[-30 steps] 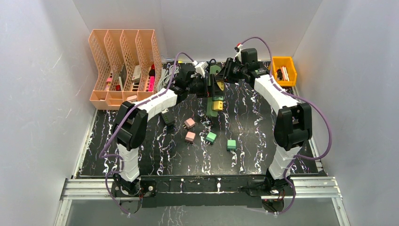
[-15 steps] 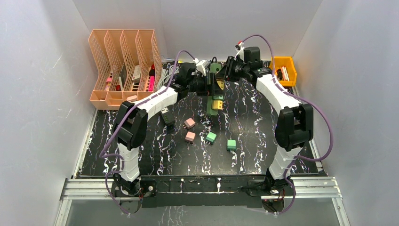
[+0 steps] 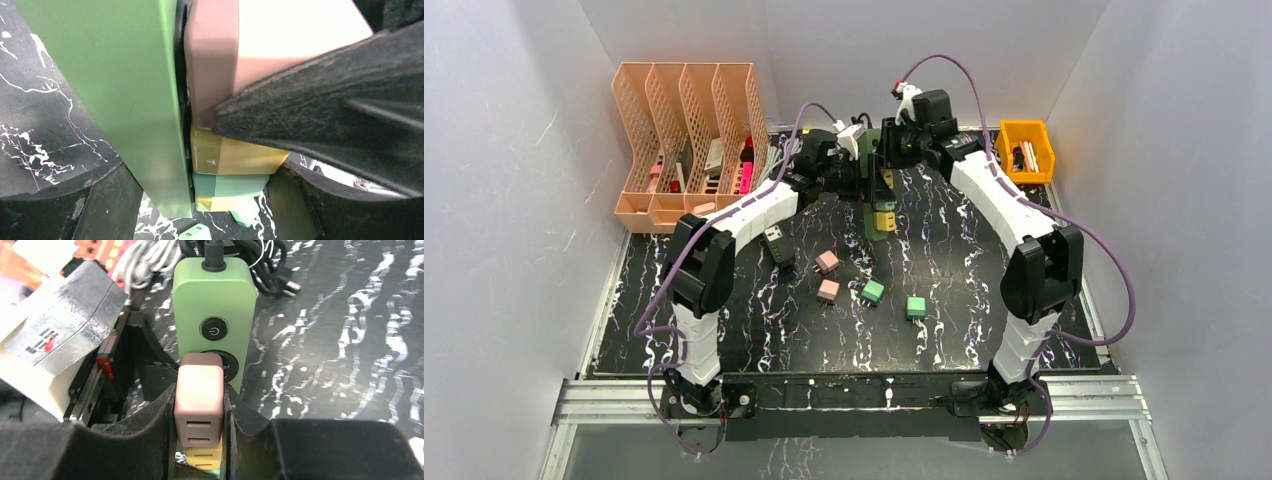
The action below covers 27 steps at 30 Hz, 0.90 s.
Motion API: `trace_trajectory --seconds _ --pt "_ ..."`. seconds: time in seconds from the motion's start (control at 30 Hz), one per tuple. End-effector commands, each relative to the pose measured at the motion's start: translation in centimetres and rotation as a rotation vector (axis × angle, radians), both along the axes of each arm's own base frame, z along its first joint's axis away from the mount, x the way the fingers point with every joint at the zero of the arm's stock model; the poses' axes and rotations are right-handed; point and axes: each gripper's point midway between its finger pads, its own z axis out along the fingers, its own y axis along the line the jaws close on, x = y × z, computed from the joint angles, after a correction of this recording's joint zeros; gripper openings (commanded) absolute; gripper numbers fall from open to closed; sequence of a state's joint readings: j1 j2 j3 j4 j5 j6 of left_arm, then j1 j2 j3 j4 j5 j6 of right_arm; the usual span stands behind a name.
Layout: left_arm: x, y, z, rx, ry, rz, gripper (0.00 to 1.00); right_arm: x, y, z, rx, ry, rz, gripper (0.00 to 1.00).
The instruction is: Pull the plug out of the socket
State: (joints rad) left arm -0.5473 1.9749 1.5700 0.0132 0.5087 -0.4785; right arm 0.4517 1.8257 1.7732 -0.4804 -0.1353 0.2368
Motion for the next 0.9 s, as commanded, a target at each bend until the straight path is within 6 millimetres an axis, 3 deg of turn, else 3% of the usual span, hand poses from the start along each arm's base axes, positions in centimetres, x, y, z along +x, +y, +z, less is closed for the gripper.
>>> trace_trajectory --seconds 0.0,0.07,0.17,0.33,0.4,0.47,0.6,0.67,0.8,0.87 --pt "2.1 2.5 -2.3 0.087 0.039 0.131 0.45 -4.1 0.9 11.4 0.416 -0.138 0.294 0.00" --pt "2.2 2.8 -2.1 0.082 0.033 0.135 0.45 -4.5 0.5 11.7 0.487 -0.108 0.333 0.00" --pt "2.4 3.2 -1.9 0.080 0.029 0.142 0.45 -3.6 0.0 11.0 0.417 -0.107 0.273 0.00" --pt "2.9 3.9 -2.0 0.083 0.032 0.158 0.44 -2.2 -0.9 9.8 0.063 -0.223 0.004 0.00" --pt "3.1 4.1 -2.0 0.085 0.035 0.164 0.44 -1.8 -2.0 9.8 0.009 -0.242 -0.066 0.00" --pt "3.3 4.4 -2.0 0.087 0.035 0.169 0.44 -2.0 -1.9 10.0 0.062 -0.224 -0.015 0.00" --pt "3.6 4.8 -1.8 0.085 0.031 0.176 0.44 -3.6 -1.9 11.8 0.425 -0.111 0.208 0.00" --pt "3.6 5.1 -1.7 0.082 0.026 0.180 0.44 -3.4 -2.2 12.0 0.460 -0.093 0.218 0.00" --pt "3.8 5.5 -1.6 0.084 0.023 0.183 0.43 -1.6 -3.9 10.7 0.110 -0.207 -0.031 0.00" --pt "3.9 5.7 -1.6 0.085 0.025 0.186 0.43 -2.2 -4.1 11.5 0.112 -0.262 -0.021 0.00"
